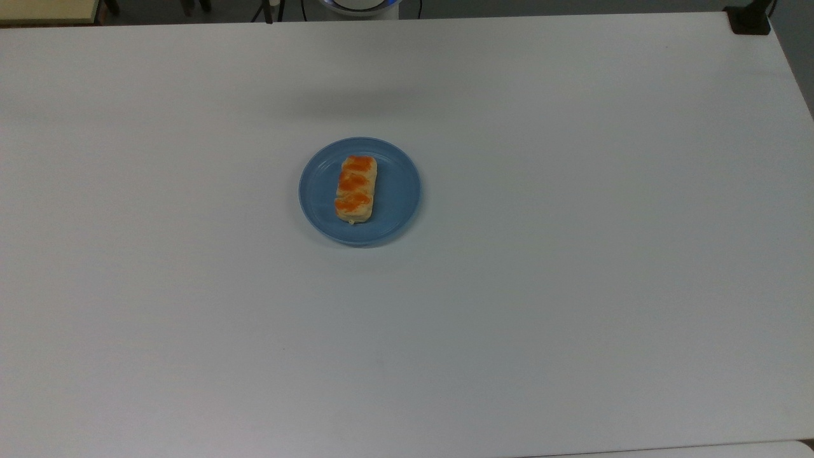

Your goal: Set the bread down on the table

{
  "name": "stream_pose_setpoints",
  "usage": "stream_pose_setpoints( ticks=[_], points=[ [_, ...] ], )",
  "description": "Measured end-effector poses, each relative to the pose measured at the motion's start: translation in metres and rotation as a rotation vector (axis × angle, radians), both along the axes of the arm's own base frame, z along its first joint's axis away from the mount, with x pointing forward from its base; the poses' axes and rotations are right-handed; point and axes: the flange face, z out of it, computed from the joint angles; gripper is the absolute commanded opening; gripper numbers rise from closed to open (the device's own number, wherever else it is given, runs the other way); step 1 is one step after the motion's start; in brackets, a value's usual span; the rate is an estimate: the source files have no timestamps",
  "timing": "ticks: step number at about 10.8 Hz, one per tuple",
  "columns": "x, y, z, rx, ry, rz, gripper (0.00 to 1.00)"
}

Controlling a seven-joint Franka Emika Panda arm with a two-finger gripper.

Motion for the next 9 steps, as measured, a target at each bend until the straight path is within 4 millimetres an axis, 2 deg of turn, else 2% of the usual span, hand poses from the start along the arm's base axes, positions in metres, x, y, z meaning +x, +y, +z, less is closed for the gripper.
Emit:
stream_pose_setpoints(
  ticks=[3,5,8,9],
  points=[
    [0.001,0.002,-0.001,0.000,0.002,0.003,1.00],
    [0.005,0.004,-0.015,0.002,0.028,0.011,1.00],
    [0.030,0.018,-0.071,0.004,0.075,0.097,0.98],
    [0.039,0.029,-0.089,0.003,0.080,0.106,0.99]
  ],
)
